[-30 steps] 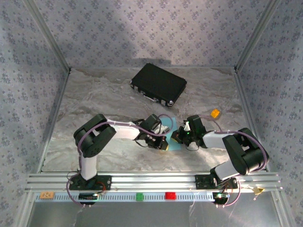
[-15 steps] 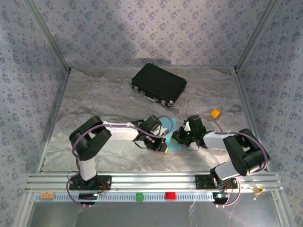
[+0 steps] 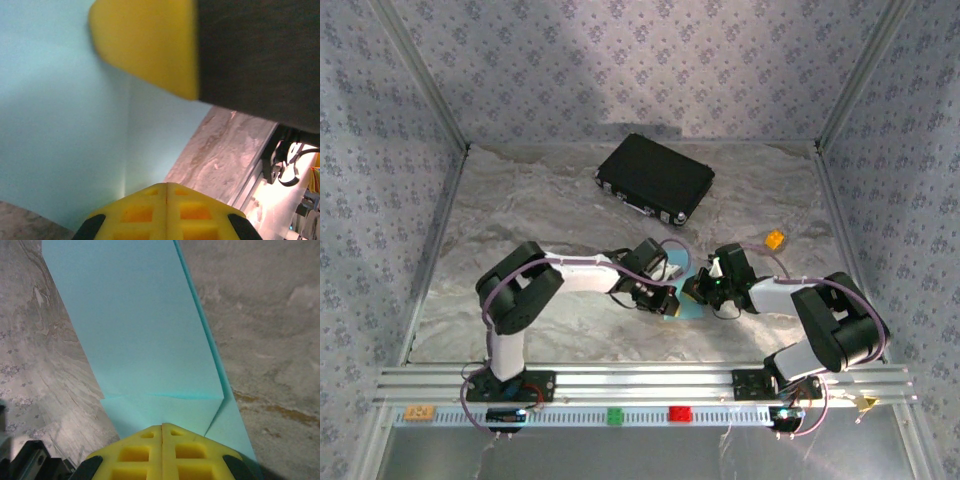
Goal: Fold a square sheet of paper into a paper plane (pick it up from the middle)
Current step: Fold the triangle a second time at the center of the table.
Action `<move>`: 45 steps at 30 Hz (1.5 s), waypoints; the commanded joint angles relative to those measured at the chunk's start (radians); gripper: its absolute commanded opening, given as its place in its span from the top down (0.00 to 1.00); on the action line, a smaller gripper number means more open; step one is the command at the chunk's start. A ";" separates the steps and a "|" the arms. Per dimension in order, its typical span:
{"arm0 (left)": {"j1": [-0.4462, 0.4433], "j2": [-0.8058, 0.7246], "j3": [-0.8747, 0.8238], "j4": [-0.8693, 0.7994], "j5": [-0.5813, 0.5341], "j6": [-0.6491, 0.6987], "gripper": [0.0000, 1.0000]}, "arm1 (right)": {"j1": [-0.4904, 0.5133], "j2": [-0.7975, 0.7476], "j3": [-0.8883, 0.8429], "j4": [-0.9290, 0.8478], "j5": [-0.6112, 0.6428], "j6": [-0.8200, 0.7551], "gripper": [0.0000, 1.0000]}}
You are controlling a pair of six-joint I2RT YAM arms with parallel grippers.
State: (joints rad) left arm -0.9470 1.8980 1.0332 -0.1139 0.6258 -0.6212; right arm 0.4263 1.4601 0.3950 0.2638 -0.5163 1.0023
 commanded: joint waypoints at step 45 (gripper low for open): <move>0.060 0.015 -0.121 0.043 -0.032 -0.012 1.00 | 0.008 -0.078 0.025 -0.118 0.051 -0.040 0.95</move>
State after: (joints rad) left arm -0.8837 1.9068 0.9607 0.0284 0.6212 -0.6624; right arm 0.4309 1.4246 0.3954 0.2150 -0.5014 0.9943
